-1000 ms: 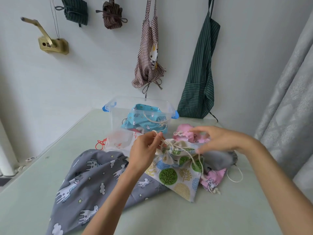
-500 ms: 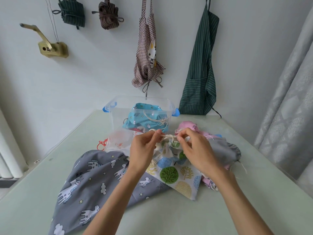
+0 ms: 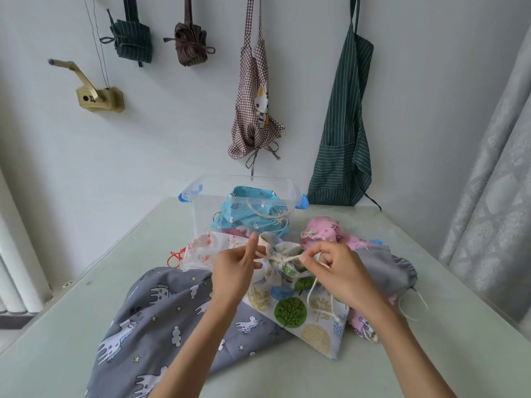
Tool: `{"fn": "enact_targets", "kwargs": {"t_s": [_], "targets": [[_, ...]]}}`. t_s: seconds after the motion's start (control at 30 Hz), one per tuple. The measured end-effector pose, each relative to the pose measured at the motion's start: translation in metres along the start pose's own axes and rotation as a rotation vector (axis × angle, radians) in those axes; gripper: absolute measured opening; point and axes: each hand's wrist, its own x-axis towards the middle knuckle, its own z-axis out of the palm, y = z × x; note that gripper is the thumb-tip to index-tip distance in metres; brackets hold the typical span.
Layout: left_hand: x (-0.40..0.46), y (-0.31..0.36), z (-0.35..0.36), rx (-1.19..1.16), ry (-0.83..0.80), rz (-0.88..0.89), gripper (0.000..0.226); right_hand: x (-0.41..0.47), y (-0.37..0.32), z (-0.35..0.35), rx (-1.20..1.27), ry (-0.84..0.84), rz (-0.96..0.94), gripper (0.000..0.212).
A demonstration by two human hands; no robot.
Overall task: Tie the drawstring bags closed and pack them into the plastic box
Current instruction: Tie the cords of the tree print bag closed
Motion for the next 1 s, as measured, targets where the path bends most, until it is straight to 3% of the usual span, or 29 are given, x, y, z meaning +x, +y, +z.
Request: {"fn": "enact_targets", "kwargs": {"t_s": [0.07,0.13,0.2,0.37,0.47,0.6,0.73,0.8,0.9,1.0], "targets": [[-0.001,0.000,0.004,0.244,-0.065,0.062,0.053,0.000,-0.001,0.000,0.061,0.016,0.021,0.013],[-0.004,0.003,0.003,0.445,-0.065,0.210,0.045,-0.001,-0.004,0.000,0.110,-0.005,0.027,0.012],[-0.004,0.009,-0.003,0.477,-0.137,0.310,0.032,-0.002,-0.005,0.000,0.154,-0.027,0.020,0.011],[0.007,0.018,-0.024,0.722,-0.403,0.401,0.027,0.000,-0.003,-0.004,0.198,-0.008,0.020,0.009],[0.006,0.027,-0.031,0.536,-0.455,0.472,0.021,0.001,-0.003,-0.003,0.219,-0.036,0.021,0.009],[0.004,0.028,-0.031,0.330,-0.316,0.516,0.026,0.000,-0.007,-0.001,0.266,-0.086,0.001,0.008],[0.004,0.023,-0.016,-0.483,-0.320,0.141,0.028,-0.002,-0.011,-0.005,0.266,-0.150,-0.038,0.016],[0.005,0.025,-0.013,-0.730,-0.342,-0.023,0.028,-0.002,-0.007,-0.007,0.265,-0.189,-0.004,0.022],[0.006,0.025,-0.013,-0.719,-0.357,-0.112,0.027,-0.001,0.002,-0.009,0.248,-0.214,0.042,0.024],[0.005,0.021,-0.016,-0.481,-0.373,-0.039,0.028,-0.001,0.004,-0.008,0.136,-0.241,0.041,0.022]]}}
